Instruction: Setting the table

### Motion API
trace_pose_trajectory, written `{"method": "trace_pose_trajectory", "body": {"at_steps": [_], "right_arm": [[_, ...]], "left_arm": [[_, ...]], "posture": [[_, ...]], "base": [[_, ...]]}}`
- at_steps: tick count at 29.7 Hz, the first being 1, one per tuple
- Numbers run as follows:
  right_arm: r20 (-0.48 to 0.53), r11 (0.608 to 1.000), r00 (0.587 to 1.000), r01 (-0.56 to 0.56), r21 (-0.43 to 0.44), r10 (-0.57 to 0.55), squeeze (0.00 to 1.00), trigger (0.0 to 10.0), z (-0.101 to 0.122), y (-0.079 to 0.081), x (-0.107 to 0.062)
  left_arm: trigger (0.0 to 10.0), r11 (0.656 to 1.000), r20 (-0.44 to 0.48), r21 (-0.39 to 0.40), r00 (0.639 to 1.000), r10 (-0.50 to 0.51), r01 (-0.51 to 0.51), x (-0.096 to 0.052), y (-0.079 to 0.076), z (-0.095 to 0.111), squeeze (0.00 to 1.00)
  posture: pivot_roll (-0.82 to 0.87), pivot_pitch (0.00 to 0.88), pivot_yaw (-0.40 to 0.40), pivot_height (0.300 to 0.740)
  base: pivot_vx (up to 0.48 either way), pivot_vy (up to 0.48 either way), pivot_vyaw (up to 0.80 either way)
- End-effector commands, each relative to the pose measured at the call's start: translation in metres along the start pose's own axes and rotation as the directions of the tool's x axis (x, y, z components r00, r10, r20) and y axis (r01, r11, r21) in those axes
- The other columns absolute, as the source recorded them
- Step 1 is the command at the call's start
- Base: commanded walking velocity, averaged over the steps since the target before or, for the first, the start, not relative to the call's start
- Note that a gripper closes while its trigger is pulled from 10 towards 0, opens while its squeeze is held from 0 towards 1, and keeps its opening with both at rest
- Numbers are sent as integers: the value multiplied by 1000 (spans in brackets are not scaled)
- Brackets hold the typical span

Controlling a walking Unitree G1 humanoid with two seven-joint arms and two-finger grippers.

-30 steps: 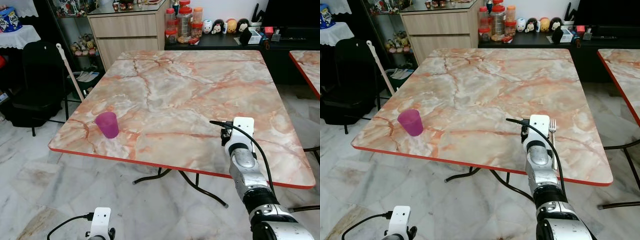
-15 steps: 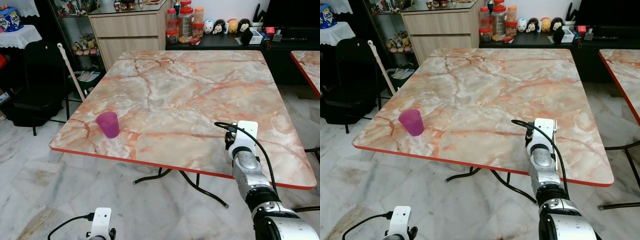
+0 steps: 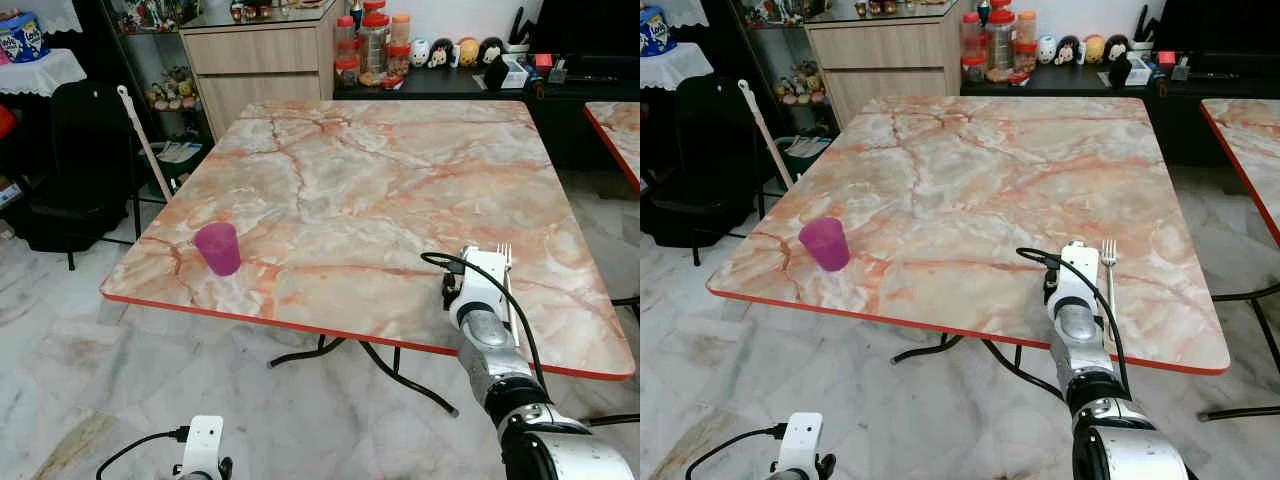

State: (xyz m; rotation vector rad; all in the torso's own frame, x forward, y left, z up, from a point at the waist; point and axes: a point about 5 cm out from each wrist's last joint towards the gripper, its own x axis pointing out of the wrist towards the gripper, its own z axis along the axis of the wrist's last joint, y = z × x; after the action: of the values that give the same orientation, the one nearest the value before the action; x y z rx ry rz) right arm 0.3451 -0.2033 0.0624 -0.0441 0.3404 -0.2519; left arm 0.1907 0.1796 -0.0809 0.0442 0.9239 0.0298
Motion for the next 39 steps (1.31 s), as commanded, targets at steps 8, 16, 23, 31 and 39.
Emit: {"method": "trace_pose_trajectory", "body": {"at_steps": [8,16,23,31,39], "right_arm": [[-7,1000,1000,23,19,-22,0,10000,0,0,1],[-45,999,999,26,28,-25,0,10000,-6,2,0],[-39,999,999,17,37,-16,0,0,-5,3,0],[-42,999,999,16,39,-14,0,0,-4,4,0],[-46,999,999,17,40,-15,0,0,-6,4,0]], "left_arm": [[10000,1000,-20,1,1000,3,-3,-1,2,-5,0],[10000,1000,-24,3,1000,2,-2,-1,2,-5,0],[10000,1000,-25,3,1000,2,-2,-1,2,-5,0],[10000,1000,-29,2,1000,-2,2,-1,1,-5,0],[10000,1000,-39,3,999,-10,10,-1,1,-7,0]], "posture": [[-39,0,90,740],[-36,0,88,740],[-36,0,87,740],[-35,0,87,740],[-37,0,89,740]], "base": [[0,0,0],[0,0,0],[0,0,0],[0,0,0],[0,0,0]]}}
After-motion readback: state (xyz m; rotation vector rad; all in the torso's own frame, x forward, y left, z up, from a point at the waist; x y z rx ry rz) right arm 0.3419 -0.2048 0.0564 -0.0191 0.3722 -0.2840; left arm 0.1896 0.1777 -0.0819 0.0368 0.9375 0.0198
